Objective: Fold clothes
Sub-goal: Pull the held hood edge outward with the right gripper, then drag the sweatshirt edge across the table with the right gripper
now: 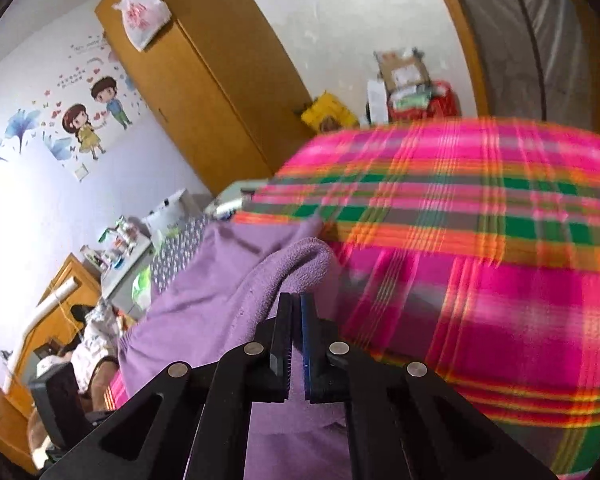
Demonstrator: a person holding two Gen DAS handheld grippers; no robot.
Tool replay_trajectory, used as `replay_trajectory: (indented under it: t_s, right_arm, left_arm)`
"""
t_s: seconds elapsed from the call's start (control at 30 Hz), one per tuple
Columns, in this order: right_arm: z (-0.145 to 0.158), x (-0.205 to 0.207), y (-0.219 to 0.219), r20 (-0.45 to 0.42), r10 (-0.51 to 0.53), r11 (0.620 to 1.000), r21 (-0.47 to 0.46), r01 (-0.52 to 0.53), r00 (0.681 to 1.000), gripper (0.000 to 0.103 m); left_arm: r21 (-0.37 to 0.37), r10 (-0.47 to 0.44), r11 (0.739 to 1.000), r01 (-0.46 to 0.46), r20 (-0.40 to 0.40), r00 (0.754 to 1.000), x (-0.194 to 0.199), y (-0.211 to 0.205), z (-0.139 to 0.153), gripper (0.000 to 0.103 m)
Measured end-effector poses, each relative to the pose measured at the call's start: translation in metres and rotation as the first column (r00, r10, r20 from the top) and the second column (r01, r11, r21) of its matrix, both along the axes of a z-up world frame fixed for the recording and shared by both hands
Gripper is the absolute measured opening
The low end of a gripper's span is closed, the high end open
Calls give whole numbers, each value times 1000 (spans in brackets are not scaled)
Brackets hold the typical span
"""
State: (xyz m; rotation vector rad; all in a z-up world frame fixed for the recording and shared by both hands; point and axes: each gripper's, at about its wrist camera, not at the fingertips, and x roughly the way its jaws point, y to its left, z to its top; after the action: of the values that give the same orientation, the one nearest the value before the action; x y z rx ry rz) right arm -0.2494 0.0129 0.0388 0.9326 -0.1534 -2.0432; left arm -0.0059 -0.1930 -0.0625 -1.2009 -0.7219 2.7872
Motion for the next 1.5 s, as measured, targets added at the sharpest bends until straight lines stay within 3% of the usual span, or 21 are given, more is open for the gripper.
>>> replay_trajectory:
  t_s: [0.27, 0.57, 0.63, 0.8, 0.9, 0.97, 1.0, 1.1, 1.27, 1.4, 1.43, 1.5]
  right_arm:
    - [59, 5, 68, -156, -204, 979, -56, 198, 966, 4]
    - [89, 44, 173, -263, -486, 873, -95, 478, 834, 4]
    - [87, 55, 191, -264, -510, 857, -76, 510, 818, 4]
    - [51, 80, 203, -190, -412, 904, 36, 425, 891, 7]
    - [16, 88, 197, -87, -309, 939, 131, 318, 947, 8]
    - [4, 90, 199, -63, -293, 939, 169, 300, 954, 8]
    - [3, 92, 203, -67, -301, 936, 170, 309, 951, 10]
    - [6, 91, 215, -90, -359, 915, 163, 369, 929, 31]
    - [6, 77, 259, -90, -517, 839, 141, 525, 851, 33]
    - [-5, 67, 289, -59, -611, 777, 143, 613, 789, 44]
    - [-7, 64, 294, -52, -617, 773, 144, 617, 785, 45]
    - [-18, 57, 302, 2, -592, 798, 145, 585, 806, 47]
  left_arm:
    - [7, -6, 1000, 6, -4, 1000, -1, -3, 0, 16]
    - [5, -8, 1000, 8, -1, 1000, -2, -3, -1, 16]
    - [0, -7, 1000, 7, 5, 1000, -3, -2, 0, 16]
    - [-5, -3, 1000, 3, 29, 1000, -8, 0, 2, 16]
    - [-14, 3, 1000, -2, 44, 999, -10, 1, 3, 16]
    - [-24, 5, 1000, -4, 54, 999, -11, 3, 3, 16]
    - [-28, 7, 1000, -5, 58, 998, -11, 4, 4, 16]
    - [-39, 3, 999, -1, 60, 998, -13, 7, 6, 16]
    - [-47, -8, 999, 10, 53, 999, -17, 13, 9, 16]
    - [-57, -24, 998, 27, 58, 998, -22, 19, 10, 16]
    - [-59, -28, 998, 31, 59, 998, -23, 20, 11, 16]
    - [-61, -38, 997, 42, 61, 997, -25, 24, 11, 16]
